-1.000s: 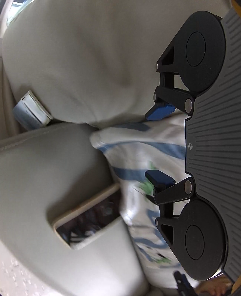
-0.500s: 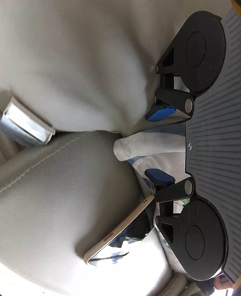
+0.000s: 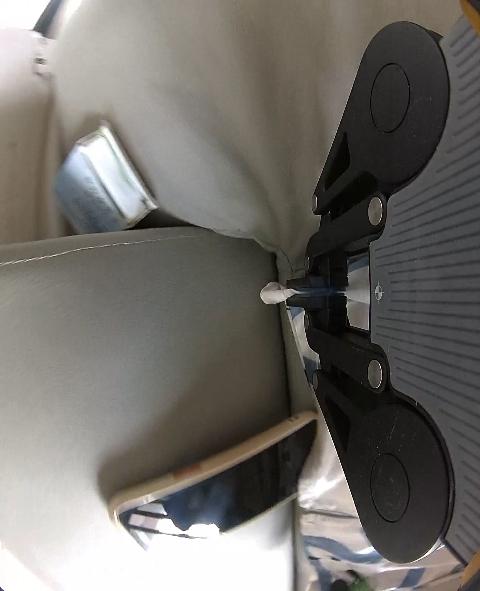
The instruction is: Fold clothes
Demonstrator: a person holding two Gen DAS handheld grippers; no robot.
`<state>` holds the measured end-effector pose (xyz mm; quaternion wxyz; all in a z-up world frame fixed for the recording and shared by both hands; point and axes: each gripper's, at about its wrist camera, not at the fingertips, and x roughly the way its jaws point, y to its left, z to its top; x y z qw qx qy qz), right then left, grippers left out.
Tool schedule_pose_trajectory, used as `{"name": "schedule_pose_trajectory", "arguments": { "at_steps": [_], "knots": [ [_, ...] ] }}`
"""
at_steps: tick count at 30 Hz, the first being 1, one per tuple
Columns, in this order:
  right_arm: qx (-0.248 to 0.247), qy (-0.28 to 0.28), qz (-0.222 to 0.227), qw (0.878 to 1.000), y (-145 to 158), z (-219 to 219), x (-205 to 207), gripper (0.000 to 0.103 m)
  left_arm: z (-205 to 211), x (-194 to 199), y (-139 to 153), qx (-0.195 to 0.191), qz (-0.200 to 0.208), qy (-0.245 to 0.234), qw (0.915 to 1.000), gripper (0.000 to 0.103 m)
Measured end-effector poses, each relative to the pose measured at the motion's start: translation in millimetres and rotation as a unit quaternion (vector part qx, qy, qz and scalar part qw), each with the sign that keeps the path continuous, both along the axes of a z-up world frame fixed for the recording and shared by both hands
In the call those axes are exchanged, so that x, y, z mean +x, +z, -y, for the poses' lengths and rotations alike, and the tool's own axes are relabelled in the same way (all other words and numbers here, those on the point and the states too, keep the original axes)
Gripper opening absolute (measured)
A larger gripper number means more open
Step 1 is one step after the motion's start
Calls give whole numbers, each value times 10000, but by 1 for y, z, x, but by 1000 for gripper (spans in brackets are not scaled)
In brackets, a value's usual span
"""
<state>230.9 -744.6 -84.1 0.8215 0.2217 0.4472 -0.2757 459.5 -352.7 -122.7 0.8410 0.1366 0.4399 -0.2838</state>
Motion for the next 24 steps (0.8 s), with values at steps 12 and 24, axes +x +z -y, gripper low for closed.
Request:
{"name": "schedule_pose_trajectory", "arguments": {
  "at_steps": [12, 24],
  "knots": [
    [217, 18, 782, 9967, 105, -76, -88, 0, -88, -84, 78, -679, -13, 93, 9976, 0],
    [579, 117, 1279, 9900, 150, -136, -232, 0, -176, -209, 121, -1087, 182, 92, 9939, 0]
  ]
}}
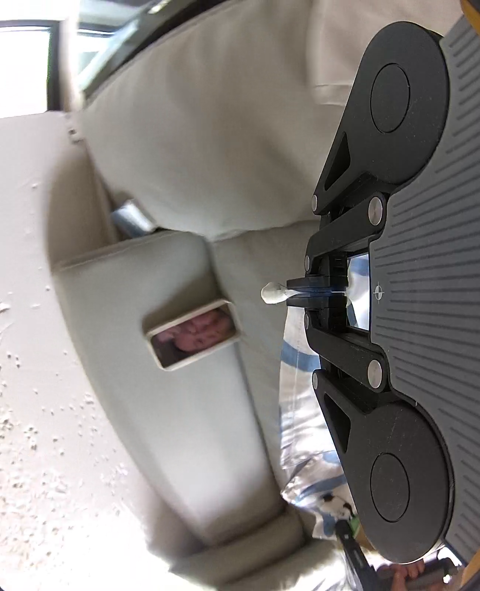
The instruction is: Fold clothes
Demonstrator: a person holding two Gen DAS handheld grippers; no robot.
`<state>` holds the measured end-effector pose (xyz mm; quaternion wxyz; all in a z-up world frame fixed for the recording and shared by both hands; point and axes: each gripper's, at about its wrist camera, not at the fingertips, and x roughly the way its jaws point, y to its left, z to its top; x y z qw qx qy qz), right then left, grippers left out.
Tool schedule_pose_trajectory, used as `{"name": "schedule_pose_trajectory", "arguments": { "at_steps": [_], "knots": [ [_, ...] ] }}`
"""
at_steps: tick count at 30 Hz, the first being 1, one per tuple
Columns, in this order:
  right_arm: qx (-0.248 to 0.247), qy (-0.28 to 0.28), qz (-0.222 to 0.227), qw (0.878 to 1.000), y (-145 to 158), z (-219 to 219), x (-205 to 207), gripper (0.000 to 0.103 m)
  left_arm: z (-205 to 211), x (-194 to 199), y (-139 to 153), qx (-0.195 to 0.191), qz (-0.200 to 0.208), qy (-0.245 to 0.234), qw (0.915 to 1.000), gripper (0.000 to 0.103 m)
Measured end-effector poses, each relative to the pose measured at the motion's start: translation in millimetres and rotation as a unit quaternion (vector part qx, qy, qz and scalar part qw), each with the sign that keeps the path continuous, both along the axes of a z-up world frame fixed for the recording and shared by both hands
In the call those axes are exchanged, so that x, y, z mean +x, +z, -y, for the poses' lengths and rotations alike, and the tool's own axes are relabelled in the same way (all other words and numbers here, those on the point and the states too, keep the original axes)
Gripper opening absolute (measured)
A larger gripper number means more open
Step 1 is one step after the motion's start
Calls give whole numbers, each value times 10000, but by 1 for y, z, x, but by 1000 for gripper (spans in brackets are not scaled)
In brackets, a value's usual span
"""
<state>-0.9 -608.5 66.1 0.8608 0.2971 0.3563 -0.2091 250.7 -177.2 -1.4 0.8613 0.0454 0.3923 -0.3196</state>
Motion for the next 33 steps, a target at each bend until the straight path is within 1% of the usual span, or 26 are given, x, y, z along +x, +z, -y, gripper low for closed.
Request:
{"name": "schedule_pose_trajectory", "arguments": {
  "at_steps": [2, 5, 9, 12, 15, 18, 19, 20, 21, 22, 23, 24, 25, 26, 27, 28, 29, 31, 33],
  "knots": [
    [98, 74, 69, 9999, -5, -15, -31, 0, -7, -34, -4, -87, 26, -178, 9998, 0],
    [291, 145, 181, 9993, -15, -37, -70, 0, -23, -89, -1, -141, 176, -396, 9990, 0],
    [442, 52, 310, 9985, -22, -59, -111, 0, -48, -133, -5, -342, 256, -339, 9985, 0],
    [480, -81, 436, 9979, -22, -68, -144, 0, -69, -152, -11, -487, 119, -190, 9986, 0],
    [545, -161, 433, 9974, -27, -73, -173, 0, -86, -170, -20, -470, -30, -124, 9988, 0],
    [523, -253, 317, 9978, -36, -81, -198, 0, -94, -181, -33, -362, -241, -167, 9989, 0],
    [529, -275, 280, 9978, -40, -83, -204, 0, -96, -183, -39, -274, -342, -188, 9989, 0],
    [533, -277, 188, 9980, -46, -84, -208, 0, -97, -185, -48, -96, -483, -146, 9987, 6],
    [544, -269, 9, 9982, -53, -85, -209, 5, -100, -186, -55, 64, -613, 33, 9981, 9],
    [556, -262, -171, 9980, -60, -86, -209, 21, -104, -187, -60, 176, -741, 257, 9968, 14],
    [599, -314, -349, 9971, -67, -86, -211, 26, -109, -189, -63, 222, -833, 468, 9952, 24],
    [682, -444, -426, 9958, -69, -87, -215, 37, -117, -194, -62, 100, -836, 613, 9946, 28],
    [744, -545, -341, 9952, -67, -90, -222, 41, -124, -202, -58, -105, -796, 674, 9945, 35],
    [806, -645, -257, 9943, -65, -92, -229, 41, -131, -210, -54, -313, -743, 703, 9943, 37],
    [827, -691, -157, 9941, -62, -95, -234, 44, -134, -218, -50, -511, -671, 647, 9943, 37],
    [782, -648, -33, 9948, -57, -100, -238, 49, -134, -224, -46, -659, -613, 532, 9945, 37],
    [751, -588, 76, 9954, -52, -105, -239, 51, -132, -229, -44, -751, -575, 415, 9947, 38],
    [823, -348, 197, 9958, -48, -113, -230, 52, -116, -231, -43, -775, -511, 228, 9954, 40],
    [978, -77, 208, 9950, -53, -120, -211, 51, -92, -230, -49, -618, -440, 73, 9971, 40]
  ]
}}
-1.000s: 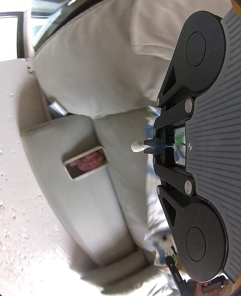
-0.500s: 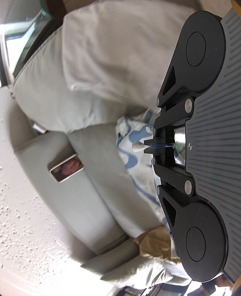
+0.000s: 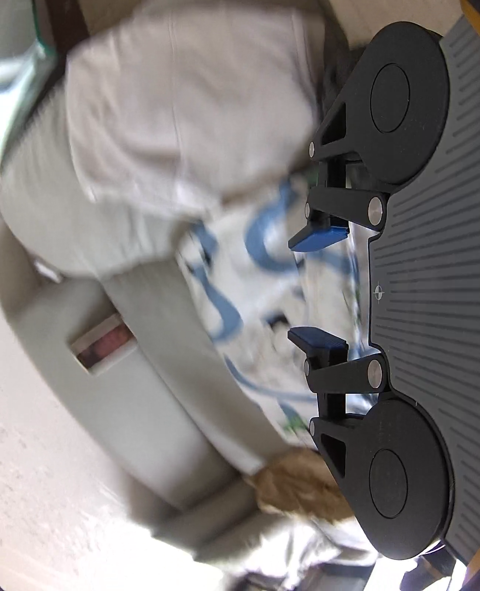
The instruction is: Fold clothes
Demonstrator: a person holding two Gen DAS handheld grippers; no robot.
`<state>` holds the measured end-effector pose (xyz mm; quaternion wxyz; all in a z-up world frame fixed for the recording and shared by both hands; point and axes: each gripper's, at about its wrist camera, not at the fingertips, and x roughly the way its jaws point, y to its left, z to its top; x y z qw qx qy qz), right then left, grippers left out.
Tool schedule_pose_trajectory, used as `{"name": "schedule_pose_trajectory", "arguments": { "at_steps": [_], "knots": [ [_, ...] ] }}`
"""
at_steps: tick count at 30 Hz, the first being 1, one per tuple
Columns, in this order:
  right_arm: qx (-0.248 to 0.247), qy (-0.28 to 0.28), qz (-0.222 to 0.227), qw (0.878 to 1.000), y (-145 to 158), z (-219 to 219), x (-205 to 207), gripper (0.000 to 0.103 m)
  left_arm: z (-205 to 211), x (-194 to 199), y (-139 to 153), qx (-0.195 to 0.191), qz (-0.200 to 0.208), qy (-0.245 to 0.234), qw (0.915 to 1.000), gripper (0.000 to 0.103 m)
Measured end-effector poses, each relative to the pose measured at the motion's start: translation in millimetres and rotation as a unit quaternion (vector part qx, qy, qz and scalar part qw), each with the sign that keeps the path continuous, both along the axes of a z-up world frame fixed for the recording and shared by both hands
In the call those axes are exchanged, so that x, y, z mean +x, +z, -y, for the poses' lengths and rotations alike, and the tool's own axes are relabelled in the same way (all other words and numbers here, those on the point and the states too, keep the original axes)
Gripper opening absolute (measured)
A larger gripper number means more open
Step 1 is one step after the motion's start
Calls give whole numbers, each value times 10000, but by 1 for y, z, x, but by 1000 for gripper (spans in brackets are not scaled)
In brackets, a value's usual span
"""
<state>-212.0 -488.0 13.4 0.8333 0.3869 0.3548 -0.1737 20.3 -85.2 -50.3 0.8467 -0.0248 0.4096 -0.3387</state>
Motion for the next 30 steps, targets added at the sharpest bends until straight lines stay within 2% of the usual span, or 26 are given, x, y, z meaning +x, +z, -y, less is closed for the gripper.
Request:
{"name": "schedule_pose_trajectory", "arguments": {
  "at_steps": [2, 3, 4, 6, 9, 14, 17, 23, 30],
  "knots": [
    [127, 257, -48, 9996, -11, -10, 25, 50, 23, -4, -8, 120, 42, -199, 9997, 40],
    [168, 341, -95, 9992, -18, -16, 38, 43, 33, -6, -12, 144, 37, -286, 9995, 40],
    [204, 368, -162, 9990, -24, -20, 51, 30, 43, -8, -16, 168, 31, -373, 9992, 40],
    [262, 397, -297, 9984, -37, -27, 75, 18, 59, -12, -25, 310, 44, -491, 9983, 40],
    [264, 365, -485, 9978, -52, -29, 105, 18, 70, -22, -38, 472, -33, -829, 9954, 40],
    [310, 383, -813, 9955, -75, -28, 144, 20, 66, -45, -48, 352, -271, -1660, 9851, 40],
    [345, 495, -816, 9948, -84, -28, 158, 20, 59, -58, -48, 318, -273, -2045, 9780, 40],
    [538, 1187, -1149, 9848, -98, -48, 169, 20, 43, -66, -43, 310, -163, -1938, 9804, 40],
    [945, 2181, -1438, 9606, -89, -87, 116, 21, 29, -71, -43, 182, -217, -1736, 9844, 41]
  ]
}}
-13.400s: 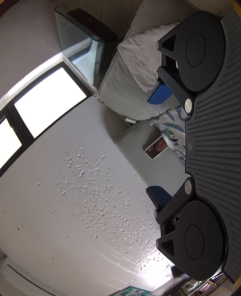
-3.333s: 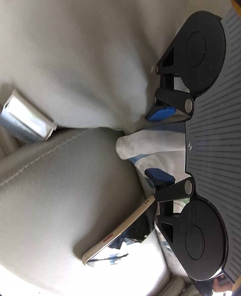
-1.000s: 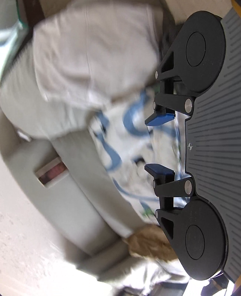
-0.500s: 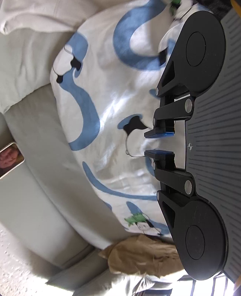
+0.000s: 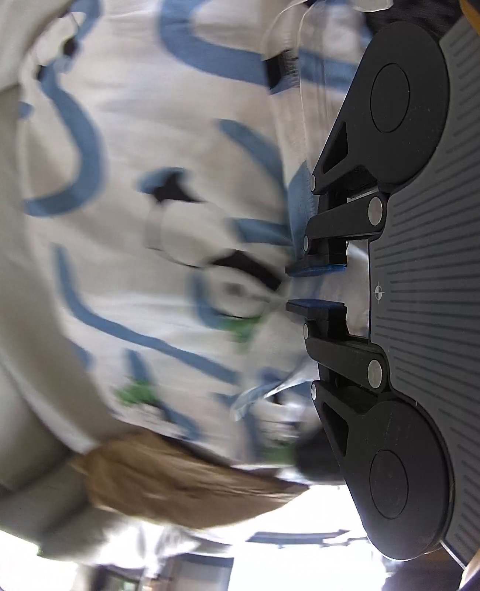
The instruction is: Fold clothes
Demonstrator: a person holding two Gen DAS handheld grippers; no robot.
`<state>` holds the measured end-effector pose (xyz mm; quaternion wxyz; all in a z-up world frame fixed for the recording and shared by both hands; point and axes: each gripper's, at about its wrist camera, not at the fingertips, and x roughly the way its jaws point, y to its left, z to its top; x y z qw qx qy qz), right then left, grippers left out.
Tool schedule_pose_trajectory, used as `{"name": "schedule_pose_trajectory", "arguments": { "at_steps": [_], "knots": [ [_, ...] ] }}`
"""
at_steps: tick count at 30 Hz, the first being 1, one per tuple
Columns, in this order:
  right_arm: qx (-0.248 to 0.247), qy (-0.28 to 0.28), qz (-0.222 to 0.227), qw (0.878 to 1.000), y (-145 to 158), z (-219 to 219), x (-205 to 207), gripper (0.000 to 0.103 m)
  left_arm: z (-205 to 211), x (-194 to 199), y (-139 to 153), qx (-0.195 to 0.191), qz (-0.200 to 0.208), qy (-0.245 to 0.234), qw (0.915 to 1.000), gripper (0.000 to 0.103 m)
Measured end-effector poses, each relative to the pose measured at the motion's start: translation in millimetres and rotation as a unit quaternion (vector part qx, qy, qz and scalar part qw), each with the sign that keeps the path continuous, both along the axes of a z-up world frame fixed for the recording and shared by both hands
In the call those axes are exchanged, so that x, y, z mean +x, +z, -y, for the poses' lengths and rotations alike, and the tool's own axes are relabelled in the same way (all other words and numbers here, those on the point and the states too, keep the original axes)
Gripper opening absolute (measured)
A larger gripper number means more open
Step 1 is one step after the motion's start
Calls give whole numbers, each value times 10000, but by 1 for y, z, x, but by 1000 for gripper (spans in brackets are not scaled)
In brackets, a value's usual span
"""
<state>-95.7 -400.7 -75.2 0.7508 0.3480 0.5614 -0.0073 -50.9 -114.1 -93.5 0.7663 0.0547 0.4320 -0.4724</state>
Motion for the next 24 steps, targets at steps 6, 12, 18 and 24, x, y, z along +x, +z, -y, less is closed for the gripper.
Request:
{"name": "schedule_pose_trajectory", "arguments": {
  "at_steps": [6, 12, 18, 24],
  "knots": [
    [-916, 324, 240, 9950, 24, -28, -43, 21, -4, -8, 2, -33, -59, 12, 10000, 41],
    [-884, -313, 1114, 9893, 47, -16, -38, 22, -9, -21, 9, -44, -19, 3, 10000, 41],
    [-731, -303, 813, 9935, 8, -33, 8, 23, -29, -29, 22, -48, 60, 386, 9992, 42],
    [79, 977, 482, 9940, -6, -70, -15, 36, -36, -21, 24, -317, -69, 496, 9982, 42]
  ]
}}
